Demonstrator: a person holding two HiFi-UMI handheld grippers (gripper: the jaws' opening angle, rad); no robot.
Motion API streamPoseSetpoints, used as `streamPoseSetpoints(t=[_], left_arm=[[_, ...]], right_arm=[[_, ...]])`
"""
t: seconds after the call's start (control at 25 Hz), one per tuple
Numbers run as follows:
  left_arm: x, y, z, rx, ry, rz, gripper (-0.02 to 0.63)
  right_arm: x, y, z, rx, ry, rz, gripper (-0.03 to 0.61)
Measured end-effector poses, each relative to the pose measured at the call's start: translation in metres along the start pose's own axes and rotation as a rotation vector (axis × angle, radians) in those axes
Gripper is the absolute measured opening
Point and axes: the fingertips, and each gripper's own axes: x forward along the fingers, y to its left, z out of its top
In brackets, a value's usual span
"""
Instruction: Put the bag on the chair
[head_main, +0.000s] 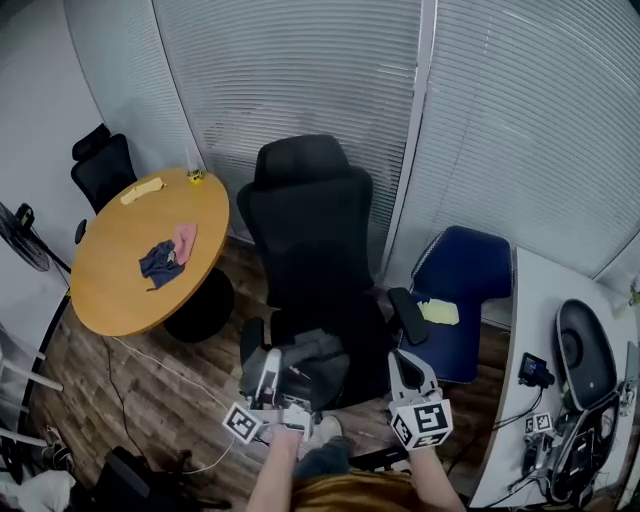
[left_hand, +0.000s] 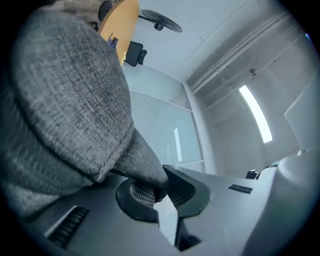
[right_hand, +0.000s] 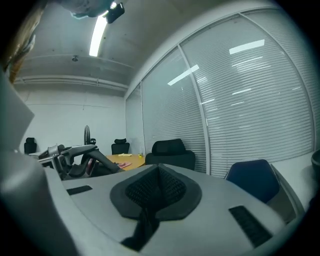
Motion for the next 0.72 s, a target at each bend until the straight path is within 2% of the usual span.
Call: streamPoseSetpoints(t=[0.12, 0.2, 0.48, 0.72], left_arm=[[0.02, 0.019, 0.023, -0.053, -0.075, -0.001, 0.038], [0.036, 0.032, 0.026, -0.081, -0.085, -0.001, 0.037], [0.078, 0.075, -0.003, -0.119, -0.016, 0.046, 0.035], [0.122, 0.098, -0.013, -0.082, 0.057, 0.051, 0.035]], right_arm=[[0.03, -0.008, 0.002, 0.01, 0.007, -0.003, 0.011], [0.049, -0.017, 0.005, 0.009, 0.007, -0.011, 0.011], [0.089, -0.05, 0.004, 0.024, 0.023, -0.016, 0.011], [0.132, -0.081, -0.006, 0.049, 0.043, 0.014, 0.011]])
